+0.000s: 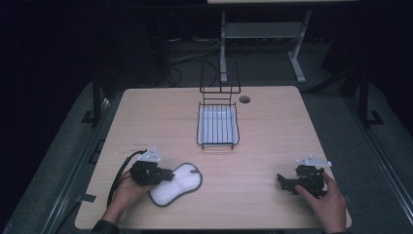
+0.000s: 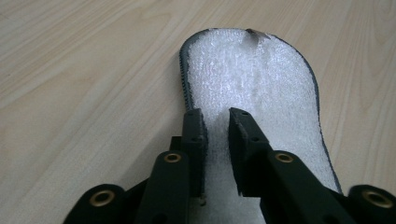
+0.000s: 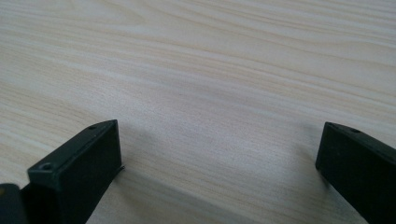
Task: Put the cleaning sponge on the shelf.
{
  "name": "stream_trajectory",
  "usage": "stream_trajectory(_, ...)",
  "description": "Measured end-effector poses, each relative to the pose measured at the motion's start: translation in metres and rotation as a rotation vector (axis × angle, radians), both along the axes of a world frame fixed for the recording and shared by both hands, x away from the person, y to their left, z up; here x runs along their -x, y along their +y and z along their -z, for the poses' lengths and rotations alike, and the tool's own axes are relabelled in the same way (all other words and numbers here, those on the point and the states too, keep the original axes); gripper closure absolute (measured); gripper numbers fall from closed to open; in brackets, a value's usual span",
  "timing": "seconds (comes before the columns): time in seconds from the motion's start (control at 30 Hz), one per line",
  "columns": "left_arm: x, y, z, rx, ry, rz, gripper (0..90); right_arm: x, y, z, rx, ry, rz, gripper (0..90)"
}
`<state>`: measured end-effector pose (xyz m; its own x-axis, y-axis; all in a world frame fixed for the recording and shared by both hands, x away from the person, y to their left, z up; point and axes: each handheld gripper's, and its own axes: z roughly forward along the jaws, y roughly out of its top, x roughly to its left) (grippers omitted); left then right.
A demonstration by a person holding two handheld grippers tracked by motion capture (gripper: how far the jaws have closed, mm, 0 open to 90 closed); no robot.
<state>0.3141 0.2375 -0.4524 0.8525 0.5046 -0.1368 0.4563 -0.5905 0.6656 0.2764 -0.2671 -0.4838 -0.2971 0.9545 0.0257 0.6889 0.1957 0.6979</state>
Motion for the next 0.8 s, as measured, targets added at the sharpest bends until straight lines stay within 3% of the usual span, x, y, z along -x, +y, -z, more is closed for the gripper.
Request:
stream_trajectory(0.3, 0.002, 0.001, -0.007, 0.025, -0.008, -0.004, 84.2, 0.0, 0.0, 0.0, 0.0, 0.0, 0.0, 0.0)
stream_trajectory(0.53, 0.005, 0.003, -0.014, 0.05, -0.031, -0.036, 84.5, 0.0, 0.0, 0.0, 0.0, 0.0, 0.0, 0.0)
stream_trajectory(0.8, 0.006, 0.004, -0.019, 0.079, -0.018, -0.081, 83.9, 0.0, 0.0, 0.0, 0.001, -0.001, -0.001, 0.0)
